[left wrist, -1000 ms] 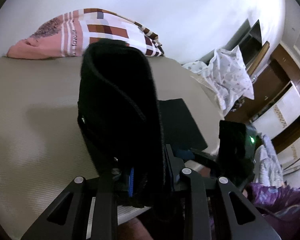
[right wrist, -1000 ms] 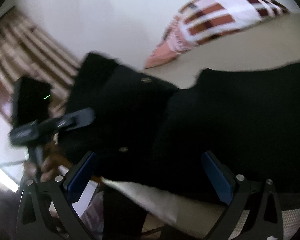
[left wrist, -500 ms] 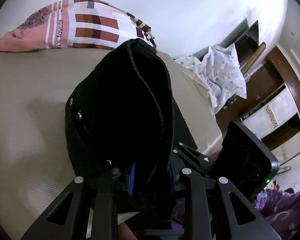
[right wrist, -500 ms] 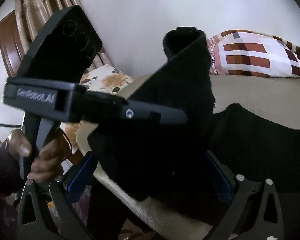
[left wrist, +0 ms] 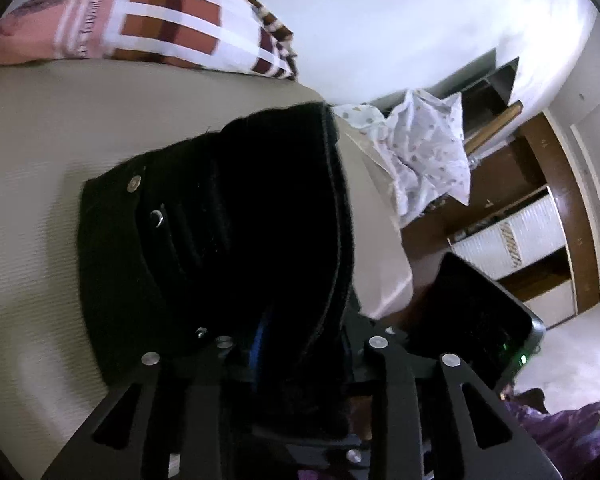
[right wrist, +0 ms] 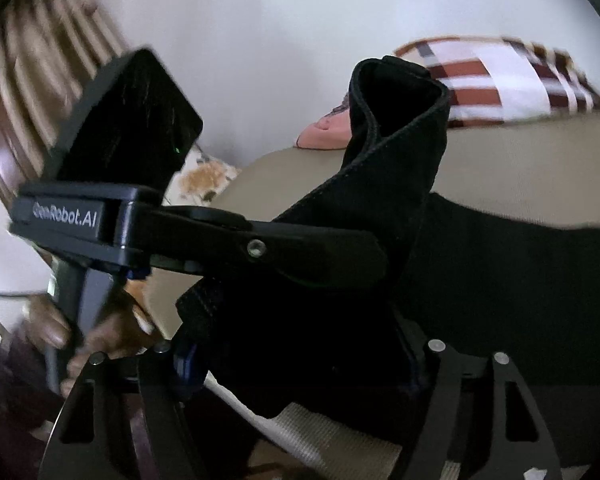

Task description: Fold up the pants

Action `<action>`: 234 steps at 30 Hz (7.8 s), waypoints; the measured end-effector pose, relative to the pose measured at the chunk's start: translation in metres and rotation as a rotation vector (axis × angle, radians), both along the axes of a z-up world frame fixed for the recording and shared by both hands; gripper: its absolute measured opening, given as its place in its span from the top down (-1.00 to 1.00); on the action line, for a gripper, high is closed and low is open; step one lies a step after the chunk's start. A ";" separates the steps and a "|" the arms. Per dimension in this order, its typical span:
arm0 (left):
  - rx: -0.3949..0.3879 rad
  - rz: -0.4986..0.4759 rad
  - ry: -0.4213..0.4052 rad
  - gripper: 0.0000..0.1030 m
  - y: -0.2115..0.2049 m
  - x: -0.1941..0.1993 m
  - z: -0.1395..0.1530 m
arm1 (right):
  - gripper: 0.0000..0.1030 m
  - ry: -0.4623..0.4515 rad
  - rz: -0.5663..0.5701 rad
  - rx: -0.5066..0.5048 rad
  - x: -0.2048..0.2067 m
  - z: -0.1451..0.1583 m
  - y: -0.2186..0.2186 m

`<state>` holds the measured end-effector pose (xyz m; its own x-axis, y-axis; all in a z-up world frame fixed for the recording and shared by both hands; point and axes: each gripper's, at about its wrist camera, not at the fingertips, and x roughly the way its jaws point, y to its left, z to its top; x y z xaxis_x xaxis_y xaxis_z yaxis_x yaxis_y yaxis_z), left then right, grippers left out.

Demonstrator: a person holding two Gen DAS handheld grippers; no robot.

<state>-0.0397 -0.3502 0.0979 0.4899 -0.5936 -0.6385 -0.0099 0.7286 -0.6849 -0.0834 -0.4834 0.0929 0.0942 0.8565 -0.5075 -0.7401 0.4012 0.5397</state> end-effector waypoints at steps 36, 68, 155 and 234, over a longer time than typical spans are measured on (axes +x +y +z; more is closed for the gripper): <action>-0.078 0.093 0.053 -0.17 -0.031 0.023 -0.043 | 0.47 0.496 -0.345 0.139 0.087 -0.097 -0.161; -0.058 0.153 0.073 -0.20 -0.031 -0.004 -0.069 | 0.07 0.726 -0.388 0.421 0.060 -0.099 -0.243; -0.038 0.213 0.121 -0.35 -0.006 -0.019 -0.087 | 0.05 0.702 -0.479 0.173 0.073 -0.109 -0.239; 0.106 0.085 0.082 -0.78 -0.013 0.033 -0.105 | -0.06 0.536 -0.088 -0.092 0.142 -0.108 -0.173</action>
